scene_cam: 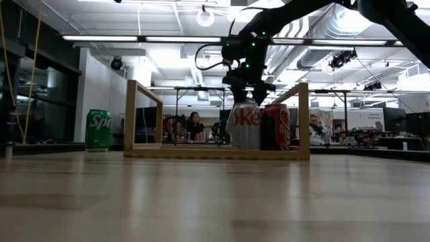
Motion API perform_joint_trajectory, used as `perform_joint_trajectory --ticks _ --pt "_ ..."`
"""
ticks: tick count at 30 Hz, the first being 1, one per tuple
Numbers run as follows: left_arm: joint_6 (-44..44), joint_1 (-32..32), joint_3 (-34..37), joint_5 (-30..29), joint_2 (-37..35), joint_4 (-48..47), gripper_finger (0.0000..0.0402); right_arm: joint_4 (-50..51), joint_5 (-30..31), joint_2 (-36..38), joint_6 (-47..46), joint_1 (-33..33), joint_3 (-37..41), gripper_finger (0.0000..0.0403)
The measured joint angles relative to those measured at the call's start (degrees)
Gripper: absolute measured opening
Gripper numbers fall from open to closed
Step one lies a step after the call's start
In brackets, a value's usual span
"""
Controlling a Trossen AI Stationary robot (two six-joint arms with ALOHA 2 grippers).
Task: Place canned beverage on shelf
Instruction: Put the red-silver soda can aligned with the other red-silver soda can on the shelf
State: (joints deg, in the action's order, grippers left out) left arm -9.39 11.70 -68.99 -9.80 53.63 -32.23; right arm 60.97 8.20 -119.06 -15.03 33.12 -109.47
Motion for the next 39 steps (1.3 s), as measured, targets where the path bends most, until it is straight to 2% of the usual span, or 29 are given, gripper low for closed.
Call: perform_joint_trajectory --ticks 17,39 --pt "0.02 -0.01 0.00 0.00 0.00 -0.04 0.0308 1.10 -0.02 -0.20 0.46 0.15 0.00 0.0283" --pt "0.00 -0.01 0.00 0.00 0.00 -0.21 0.0308 -0.49 -0.64 -0.33 0.36 0.23 0.06 0.0306"
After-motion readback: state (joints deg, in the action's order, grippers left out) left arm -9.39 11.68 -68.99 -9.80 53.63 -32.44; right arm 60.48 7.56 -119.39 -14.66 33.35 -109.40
